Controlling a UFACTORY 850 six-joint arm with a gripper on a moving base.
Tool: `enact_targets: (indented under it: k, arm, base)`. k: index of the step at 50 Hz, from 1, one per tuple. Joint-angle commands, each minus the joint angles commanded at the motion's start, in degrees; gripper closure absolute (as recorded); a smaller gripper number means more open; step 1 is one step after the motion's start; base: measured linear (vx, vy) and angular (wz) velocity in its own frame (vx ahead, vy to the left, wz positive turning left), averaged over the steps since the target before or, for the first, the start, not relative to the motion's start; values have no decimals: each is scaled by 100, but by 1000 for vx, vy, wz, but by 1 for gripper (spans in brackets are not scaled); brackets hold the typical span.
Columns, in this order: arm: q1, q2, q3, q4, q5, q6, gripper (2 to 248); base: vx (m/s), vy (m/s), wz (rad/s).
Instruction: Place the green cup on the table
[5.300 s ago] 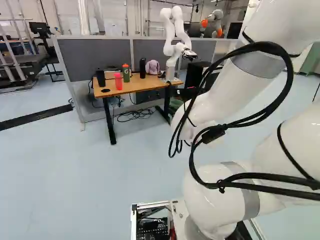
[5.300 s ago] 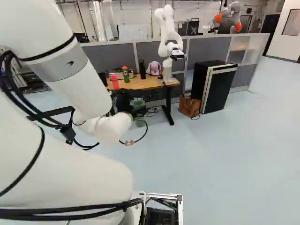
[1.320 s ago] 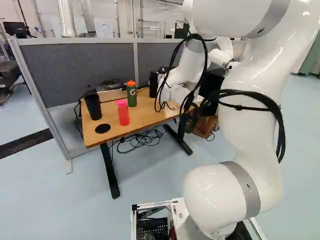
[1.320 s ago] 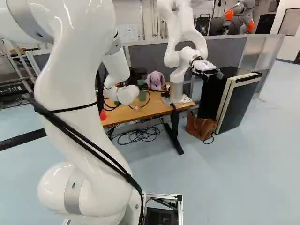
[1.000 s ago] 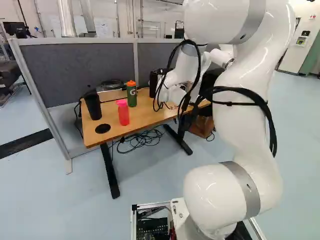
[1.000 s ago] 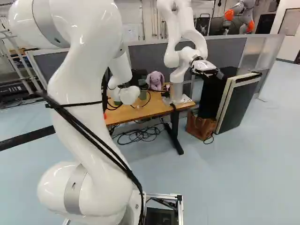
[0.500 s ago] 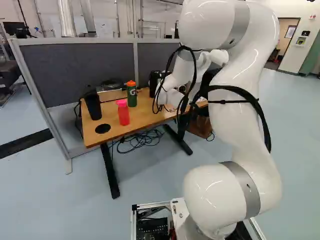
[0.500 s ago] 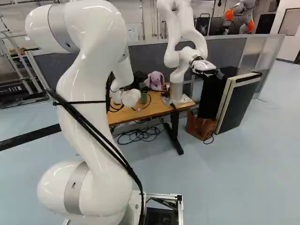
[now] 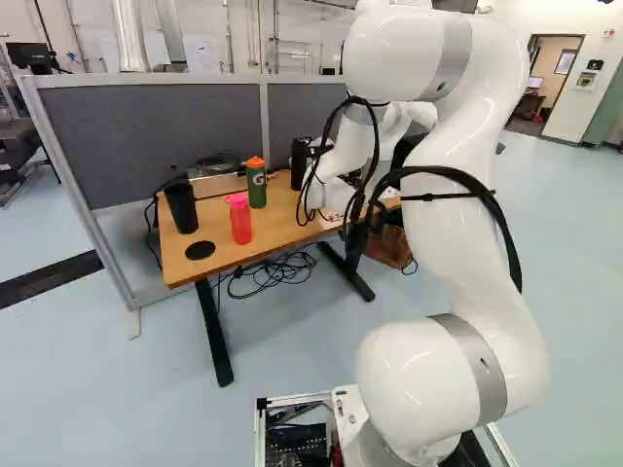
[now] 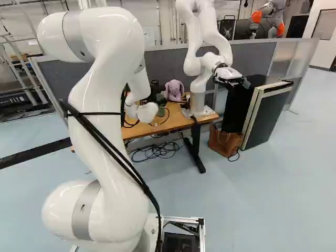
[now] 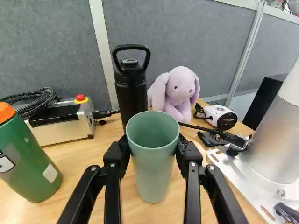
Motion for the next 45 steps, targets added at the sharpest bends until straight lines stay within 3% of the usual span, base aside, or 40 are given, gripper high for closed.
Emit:
enact_targets:
  k: [5,6,11,12,16,17,21,22,31,45]
  arm:
    - [0,-1,0,0,0,0,124]
    - [0,-1,0,0,0,0,93]
    - [0,-1,0,0,0,0,93]
    - [0,-1,0,0,0,0,60]
    - [0,-1,0,0,0,0,60]
    - [0,-1,0,0,0,0,25]
    - [0,-1,0,0,0,0,25]
    - [0,-1,0,0,0,0,3]
    - [1,36,35,0,0,0,3]
    - [11,490,452,0,0,0,3]
  base:
    - [0,0,0]
    - [0,0,0]
    - [0,0,0]
    - [0,0,0]
    - [0,0,0]
    - [0,0,0]
    - [0,0,0]
    - [0,0,0]
    - [0,0,0]
    - [0,0,0]
